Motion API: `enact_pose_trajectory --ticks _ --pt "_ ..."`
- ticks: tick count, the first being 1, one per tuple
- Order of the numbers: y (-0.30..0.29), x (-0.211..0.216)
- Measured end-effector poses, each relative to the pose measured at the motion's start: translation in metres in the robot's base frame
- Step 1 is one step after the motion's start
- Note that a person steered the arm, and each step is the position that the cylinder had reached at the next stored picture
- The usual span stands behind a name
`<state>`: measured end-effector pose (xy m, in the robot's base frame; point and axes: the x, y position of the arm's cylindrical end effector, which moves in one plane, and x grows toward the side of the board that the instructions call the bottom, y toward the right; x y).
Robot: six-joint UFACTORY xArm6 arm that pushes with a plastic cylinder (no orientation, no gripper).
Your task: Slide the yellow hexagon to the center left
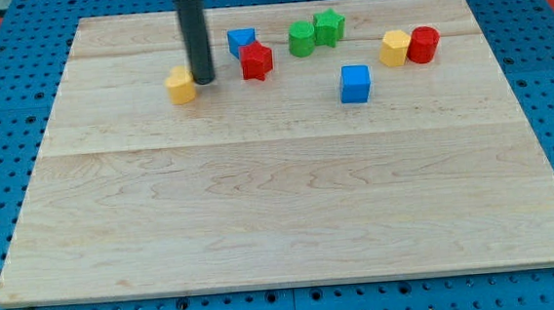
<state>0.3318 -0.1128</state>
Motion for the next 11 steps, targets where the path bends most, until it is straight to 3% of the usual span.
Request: enact_pose_trajectory --ticks 1,2,4,7,8,10,11 --pt "0.028 0.008" --pt "0.103 0.034" --pt "0.250 -0.031" --pt "0.284 -0.075" --pt "0.310 -0.071" --pt "0.263 0.044" --pt "0.274 0.071"
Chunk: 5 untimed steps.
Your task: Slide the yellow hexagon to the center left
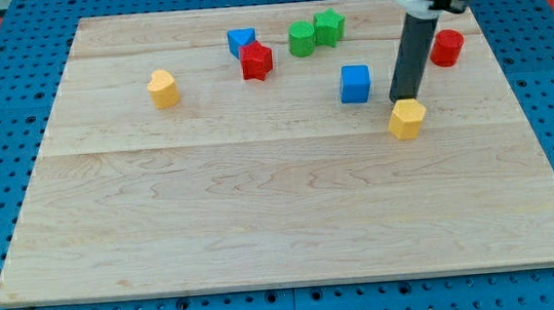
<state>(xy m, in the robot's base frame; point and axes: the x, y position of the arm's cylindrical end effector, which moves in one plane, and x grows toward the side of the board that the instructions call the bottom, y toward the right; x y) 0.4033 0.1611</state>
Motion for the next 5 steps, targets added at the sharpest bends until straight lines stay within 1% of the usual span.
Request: enact_pose_trajectory --ticks 1,2,3,4,5 --pt "0.051 0.010" --pt "0.033 0.045" --pt "-0.056 0.027" --pt "-0.114 0.006" --pt "-0.077 -0.010"
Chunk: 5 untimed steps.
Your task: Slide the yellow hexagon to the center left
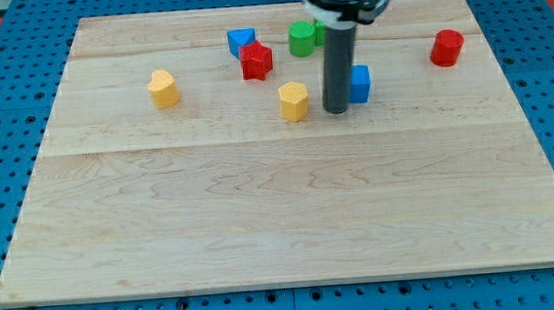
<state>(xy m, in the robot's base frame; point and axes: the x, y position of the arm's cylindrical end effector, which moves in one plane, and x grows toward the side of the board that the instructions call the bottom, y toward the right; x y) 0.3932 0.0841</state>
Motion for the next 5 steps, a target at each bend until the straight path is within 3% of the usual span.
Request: enact_pose_trajectory --ticks 2,3,4,5 --pt "-0.137 -0.016" --pt "-0.111 0.006" --pt "-0.188 0.014" --pt "-0.222 0.026"
